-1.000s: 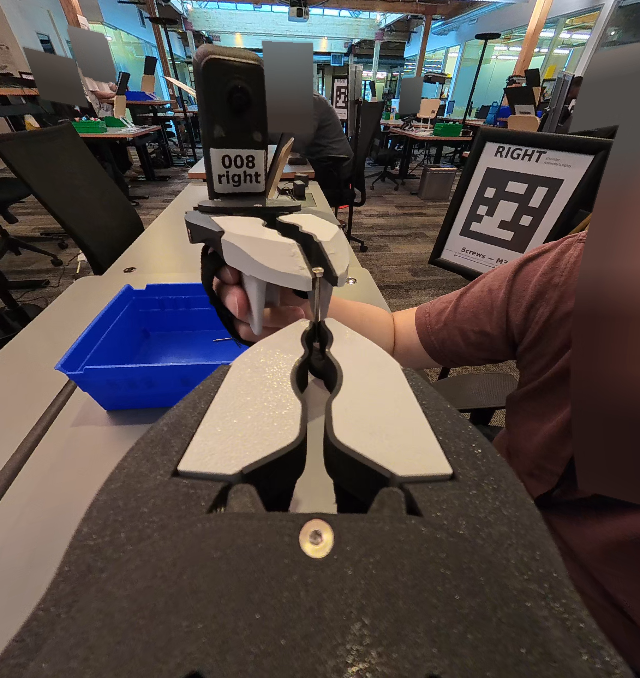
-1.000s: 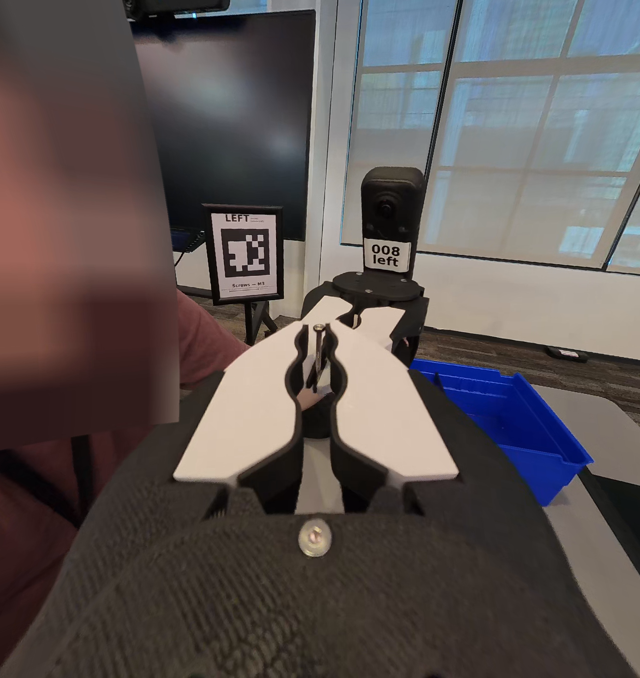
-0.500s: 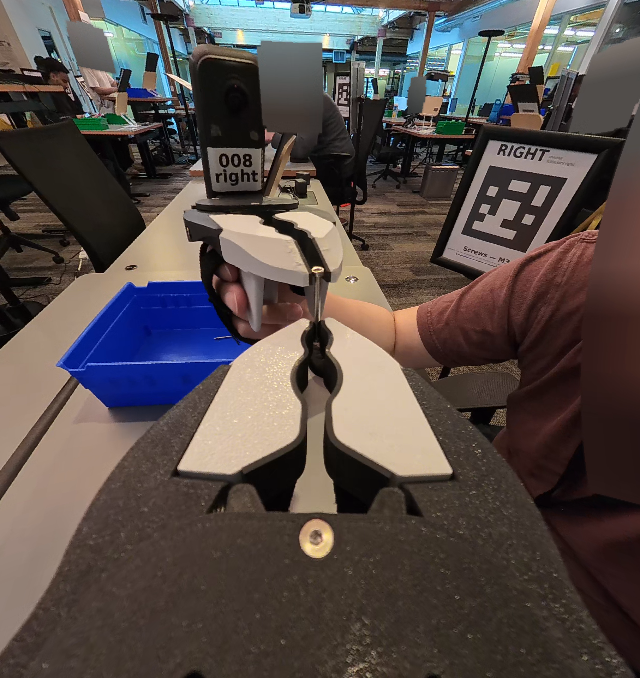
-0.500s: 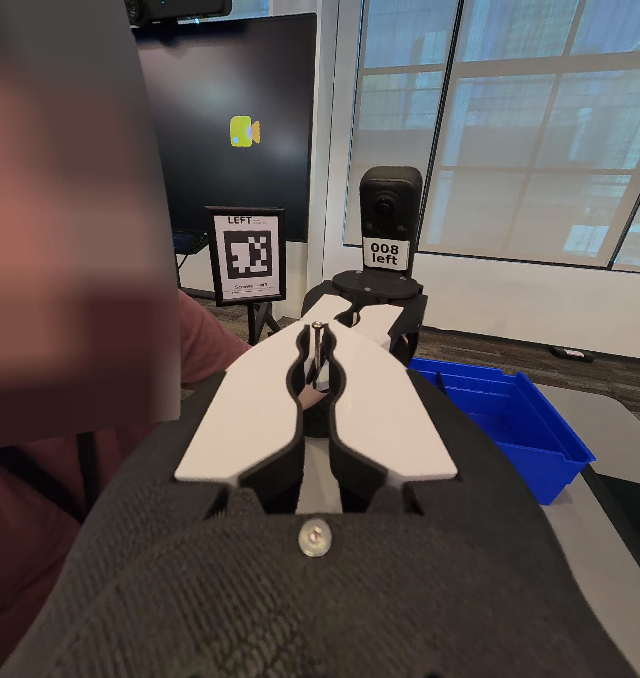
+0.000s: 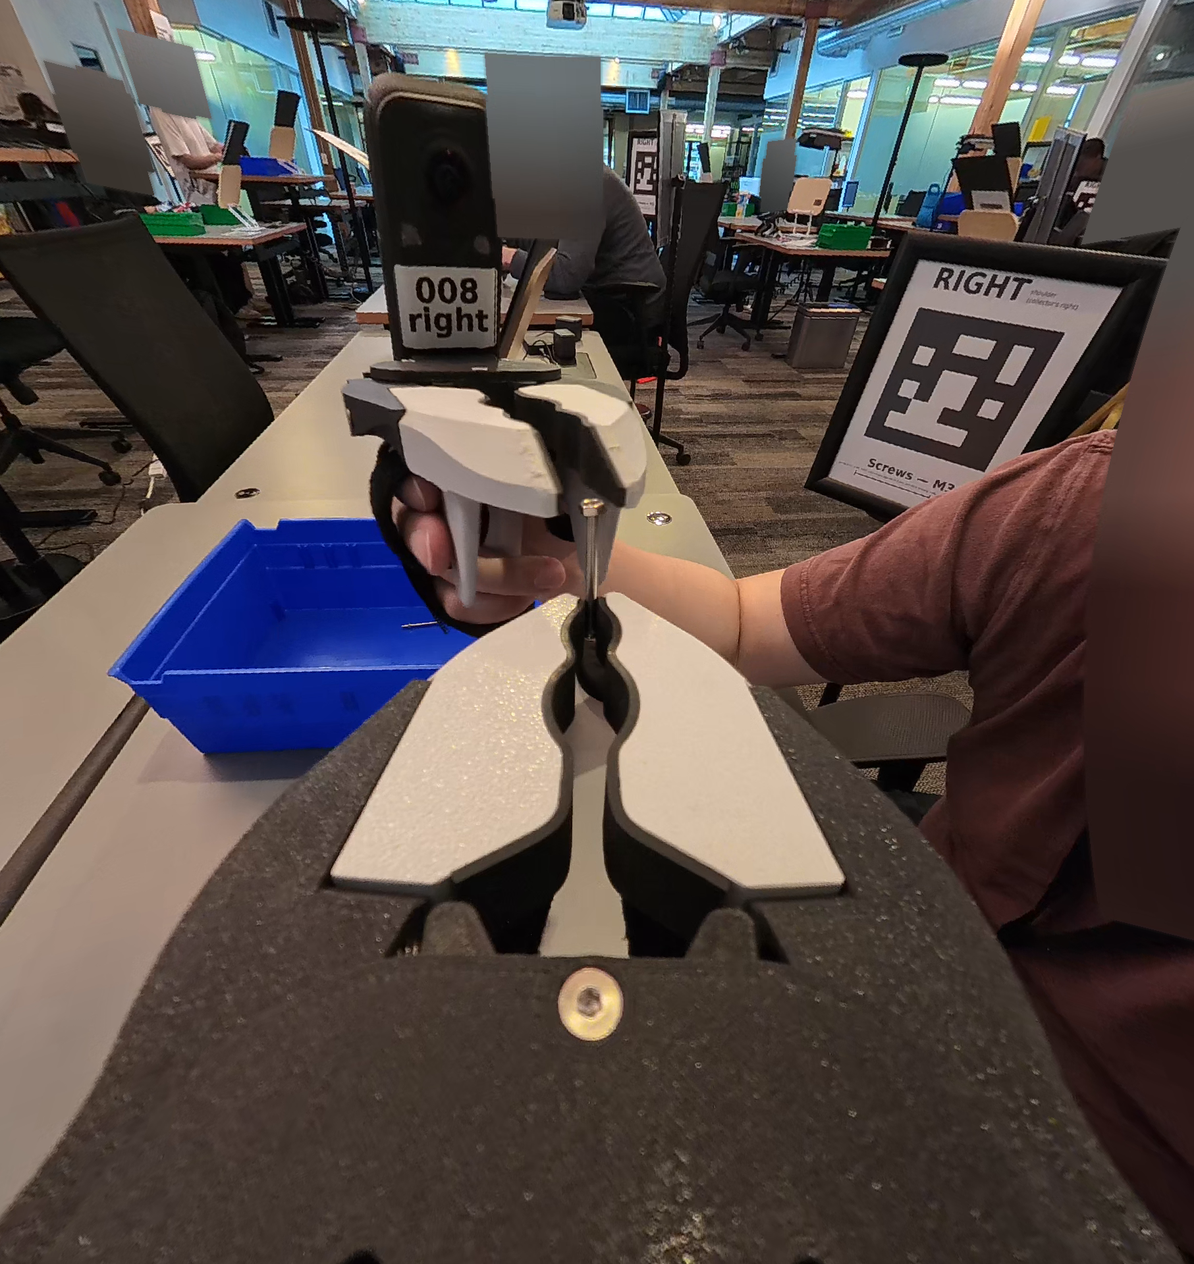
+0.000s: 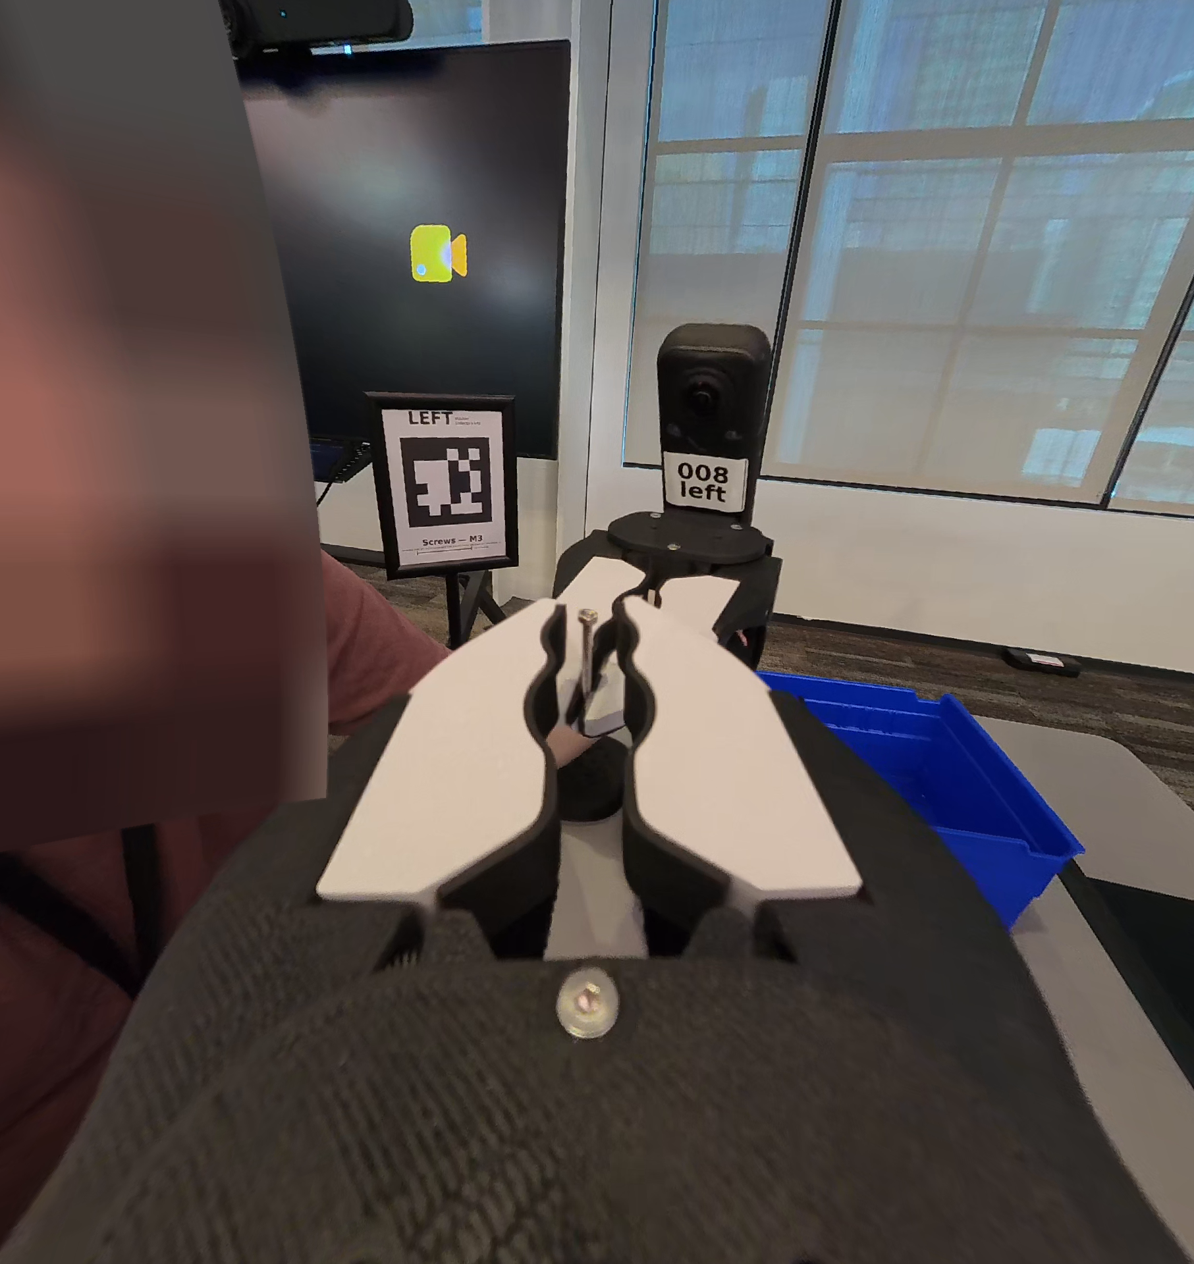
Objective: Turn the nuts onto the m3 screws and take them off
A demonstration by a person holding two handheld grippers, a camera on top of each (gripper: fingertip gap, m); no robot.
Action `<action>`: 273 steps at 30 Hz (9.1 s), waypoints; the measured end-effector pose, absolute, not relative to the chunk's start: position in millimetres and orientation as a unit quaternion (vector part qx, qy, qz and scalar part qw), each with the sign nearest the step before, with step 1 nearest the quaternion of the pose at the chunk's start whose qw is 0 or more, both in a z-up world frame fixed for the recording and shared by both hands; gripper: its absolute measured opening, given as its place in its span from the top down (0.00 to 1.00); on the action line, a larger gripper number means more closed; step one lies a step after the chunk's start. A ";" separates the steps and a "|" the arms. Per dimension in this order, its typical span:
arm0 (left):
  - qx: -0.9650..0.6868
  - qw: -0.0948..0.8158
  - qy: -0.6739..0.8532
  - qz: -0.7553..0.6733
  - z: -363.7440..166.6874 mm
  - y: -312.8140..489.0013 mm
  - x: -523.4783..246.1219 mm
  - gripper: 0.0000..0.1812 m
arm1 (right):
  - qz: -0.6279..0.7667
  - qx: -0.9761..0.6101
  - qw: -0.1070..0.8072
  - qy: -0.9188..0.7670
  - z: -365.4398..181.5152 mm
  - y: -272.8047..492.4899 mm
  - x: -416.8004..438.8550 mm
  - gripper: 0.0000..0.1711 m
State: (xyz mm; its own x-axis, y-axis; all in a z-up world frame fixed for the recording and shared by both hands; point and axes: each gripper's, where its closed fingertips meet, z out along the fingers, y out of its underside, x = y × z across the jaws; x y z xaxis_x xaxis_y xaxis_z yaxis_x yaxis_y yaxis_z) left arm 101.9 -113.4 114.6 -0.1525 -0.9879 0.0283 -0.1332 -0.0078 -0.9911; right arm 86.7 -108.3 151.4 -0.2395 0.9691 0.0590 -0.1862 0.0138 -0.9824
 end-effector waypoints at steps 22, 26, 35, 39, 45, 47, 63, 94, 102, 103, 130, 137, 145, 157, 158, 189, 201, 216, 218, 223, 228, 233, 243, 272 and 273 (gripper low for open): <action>-0.498 0.419 0.566 -0.506 113.6 -112.8 102.4 0.99 | 0.594 -0.384 0.474 -0.525 147.4 -109.7 84.4 0.97; -0.498 0.416 0.568 -0.506 112.9 -113.5 102.1 0.99 | 0.582 -0.383 0.482 -0.532 146.4 -110.2 84.1 0.97; -0.463 0.358 0.604 -0.541 107.0 -141.1 106.5 0.99 | 0.603 -0.335 0.439 -0.576 140.7 -135.4 87.2 0.97; -0.464 0.362 0.607 -0.534 105.6 -140.8 107.4 0.99 | 0.598 -0.339 0.437 -0.580 139.4 -136.1 87.0 0.97; -0.478 0.367 0.602 -0.523 103.4 -133.8 106.9 0.99 | 0.581 -0.366 0.440 -0.579 137.3 -129.3 87.1 0.97; -0.482 0.367 0.601 -0.521 102.3 -132.5 107.1 0.99 | 0.574 -0.376 0.440 -0.580 135.8 -127.4 87.4 0.97; -0.499 0.365 0.597 -0.512 97.5 -126.2 107.5 0.99 | 0.531 -0.403 0.456 -0.590 130.9 -120.1 89.4 0.97; -0.503 0.382 0.581 -0.513 103.9 -119.6 102.9 0.99 | 0.527 -0.398 0.484 -0.574 139.5 -116.6 91.4 0.87; -0.506 0.386 0.578 -0.511 104.6 -116.5 101.5 0.99 | 0.524 -0.393 0.476 -0.587 137.2 -122.4 92.1 0.85; -0.507 0.386 0.578 -0.510 104.8 -116.3 101.3 0.99 | 0.522 -0.392 0.477 -0.589 137.1 -123.0 92.6 0.86; -0.511 0.391 0.571 -0.510 106.3 -111.6 99.3 0.99 | 0.514 -0.393 0.489 -0.585 138.4 -120.0 91.6 0.86; -0.512 0.388 0.575 -0.506 103.6 -112.8 101.7 0.99 | 0.516 -0.405 0.487 -0.576 135.8 -115.7 85.9 0.82; -0.515 0.391 0.568 -0.510 105.4 -109.4 99.6 0.99 | 0.505 -0.408 0.495 -0.578 135.1 -113.1 87.3 0.82; -0.513 0.388 0.568 -0.514 101.5 -111.1 106.6 0.99 | 0.524 -0.394 0.505 -0.562 138.2 -120.7 67.4 0.64; -0.513 0.392 0.566 -0.513 102.1 -110.0 107.0 0.99 | 0.524 -0.395 0.500 -0.565 136.2 -122.3 65.3 0.63; -0.508 0.462 0.496 -0.531 129.4 -85.1 89.4 0.99 | 0.513 -0.401 0.541 -0.532 150.3 -114.0 69.3 0.54; -0.510 0.461 0.499 -0.528 124.8 -84.9 94.7 0.99 | 0.520 -0.410 0.541 -0.519 151.7 -112.6 64.2 0.54; -0.515 0.458 0.495 -0.529 122.3 -80.8 94.5 0.99 | 0.496 -0.427 0.542 -0.527 143.7 -107.1 60.1 0.53; -0.515 0.463 0.486 -0.533 126.5 -77.2 89.0 0.99 | 0.480 -0.427 0.552 -0.530 144.4 -105.6 63.2 0.52; -0.512 0.472 0.479 -0.534 132.1 -74.8 82.6 0.99 | 0.493 -0.423 0.565 -0.509 153.4 -101.2 69.2 0.56; -0.509 0.460 0.501 -0.528 125.4 -83.3 90.7 0.99 | 0.507 -0.434 0.548 -0.504 146.1 -99.9 58.8 0.56; -0.510 0.467 0.498 -0.523 127.9 -81.6 87.8 0.99 | 0.492 -0.431 0.542 -0.527 142.7 -104.5 62.1 0.56; -0.513 0.463 0.502 -0.521 123.6 -82.3 92.8 0.99 | 0.507 -0.429 0.533 -0.524 147.2 -109.7 63.9 0.55; -0.513 0.462 0.497 -0.526 124.0 -81.5 92.5 0.99 | 0.481 -0.436 0.537 -0.538 139.2 -105.2 62.2 0.57; -0.512 0.463 0.496 -0.526 124.7 -81.7 92.0 0.99 | 0.476 -0.435 0.537 -0.543 138.9 -105.6 64.5 0.58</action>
State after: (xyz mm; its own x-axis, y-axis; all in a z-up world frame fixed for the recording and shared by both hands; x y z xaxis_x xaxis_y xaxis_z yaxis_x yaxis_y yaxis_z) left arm 92.0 -81.7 124.7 -0.0464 -0.9957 0.0799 -0.0208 -0.0790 -0.9967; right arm 64.5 -105.6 138.9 -0.0439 0.9846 0.1690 -0.0393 0.1673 -0.9851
